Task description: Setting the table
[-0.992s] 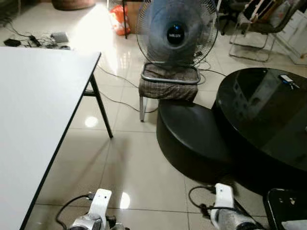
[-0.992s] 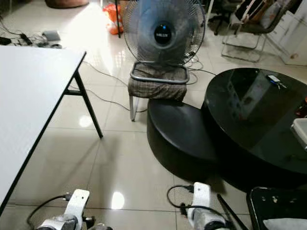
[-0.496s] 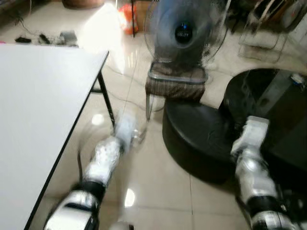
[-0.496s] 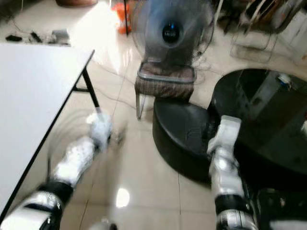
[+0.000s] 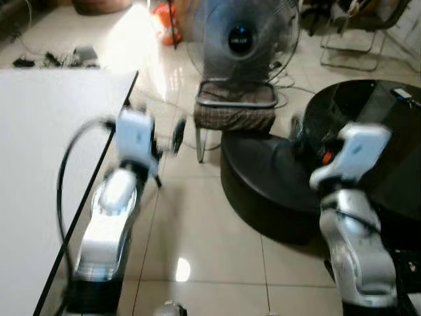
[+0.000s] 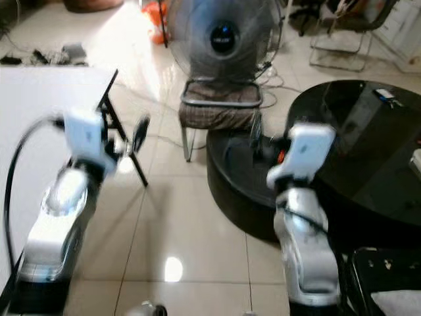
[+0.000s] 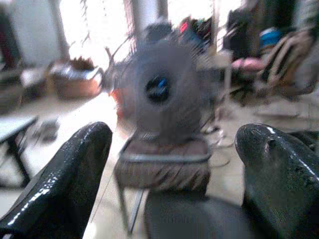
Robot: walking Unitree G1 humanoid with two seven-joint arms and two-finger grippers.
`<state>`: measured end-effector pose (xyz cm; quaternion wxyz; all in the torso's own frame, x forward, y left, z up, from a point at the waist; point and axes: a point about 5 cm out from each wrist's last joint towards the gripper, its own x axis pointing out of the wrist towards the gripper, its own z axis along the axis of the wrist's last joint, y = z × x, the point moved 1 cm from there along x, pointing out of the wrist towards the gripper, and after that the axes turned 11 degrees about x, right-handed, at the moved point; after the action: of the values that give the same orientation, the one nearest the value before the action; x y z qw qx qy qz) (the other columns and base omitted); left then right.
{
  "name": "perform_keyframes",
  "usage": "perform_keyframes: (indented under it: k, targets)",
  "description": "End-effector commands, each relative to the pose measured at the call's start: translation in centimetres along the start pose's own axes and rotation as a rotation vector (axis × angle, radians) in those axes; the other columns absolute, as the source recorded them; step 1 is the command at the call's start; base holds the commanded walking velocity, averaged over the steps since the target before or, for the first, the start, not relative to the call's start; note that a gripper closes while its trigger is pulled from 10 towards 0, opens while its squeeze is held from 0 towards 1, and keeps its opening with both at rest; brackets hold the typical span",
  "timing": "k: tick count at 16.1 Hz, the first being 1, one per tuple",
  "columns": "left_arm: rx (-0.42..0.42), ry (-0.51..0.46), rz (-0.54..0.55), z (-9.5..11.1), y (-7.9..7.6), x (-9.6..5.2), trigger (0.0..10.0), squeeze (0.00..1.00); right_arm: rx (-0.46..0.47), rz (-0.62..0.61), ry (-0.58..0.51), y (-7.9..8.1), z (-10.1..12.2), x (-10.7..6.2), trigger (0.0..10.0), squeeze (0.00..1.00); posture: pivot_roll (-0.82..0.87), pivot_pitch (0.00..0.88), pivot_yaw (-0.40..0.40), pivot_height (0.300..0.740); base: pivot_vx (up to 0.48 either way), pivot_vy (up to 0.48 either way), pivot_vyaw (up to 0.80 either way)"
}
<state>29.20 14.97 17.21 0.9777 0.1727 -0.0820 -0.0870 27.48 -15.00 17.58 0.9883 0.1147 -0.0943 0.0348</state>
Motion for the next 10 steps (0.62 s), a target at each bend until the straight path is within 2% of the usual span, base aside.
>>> perform_keyframes:
  k: [1, 3, 4, 5, 6, 9, 10]
  targets:
    - [0.041, 0.033, 0.010, 0.2, 0.2, -0.6, 10.0, 0.00, 0.008, 0.054, 0.011, 1.3, 0.2, -0.1, 10.0, 0.00, 0.04, 0.060, 0.054, 0.740, 0.000, 0.000, 0.78]
    - [0.002, 0.193, 0.010, -1.0, -0.1, -1.3, 10.0, 0.00, 0.125, 0.079, 0.089, 2.2, -0.7, -0.5, 10.0, 0.00, 0.04, 0.077, 0.059, 0.740, 0.000, 0.000, 0.79]
    - [-0.027, 0.247, 0.007, -1.8, -0.2, -1.4, 10.0, 0.00, 0.114, 0.106, 0.110, 2.6, -1.0, -0.8, 10.0, 0.00, 0.04, 0.085, 0.058, 0.740, 0.000, 0.000, 0.79]
    - [-0.033, 0.255, 0.030, -2.1, 0.0, -1.3, 10.0, 0.00, 0.071, 0.122, 0.128, 2.6, -1.5, -1.1, 10.0, 0.00, 0.04, 0.088, 0.054, 0.740, 0.000, 0.000, 0.79]
    - [-0.048, 0.227, 0.032, -1.7, 0.1, -1.4, 10.0, 1.00, 0.023, 0.108, 0.132, 2.2, -1.8, -1.1, 10.0, 1.00, 0.04, 0.083, 0.046, 0.740, 0.000, 0.000, 0.79]
    - [-0.039, 0.168, 0.081, 0.0, 0.8, -1.2, 10.0, 1.00, 0.040, 0.109, 0.149, 1.5, -1.6, 0.0, 10.0, 1.00, 0.03, 0.077, -0.002, 0.740, 0.000, 0.000, 0.79]
    - [-0.067, 0.169, 0.081, 0.1, 0.8, -1.1, 10.0, 1.00, 0.087, 0.155, 0.158, 2.1, -1.5, 0.4, 10.0, 1.00, 0.01, 0.076, -0.005, 0.740, 0.000, 0.000, 0.79]
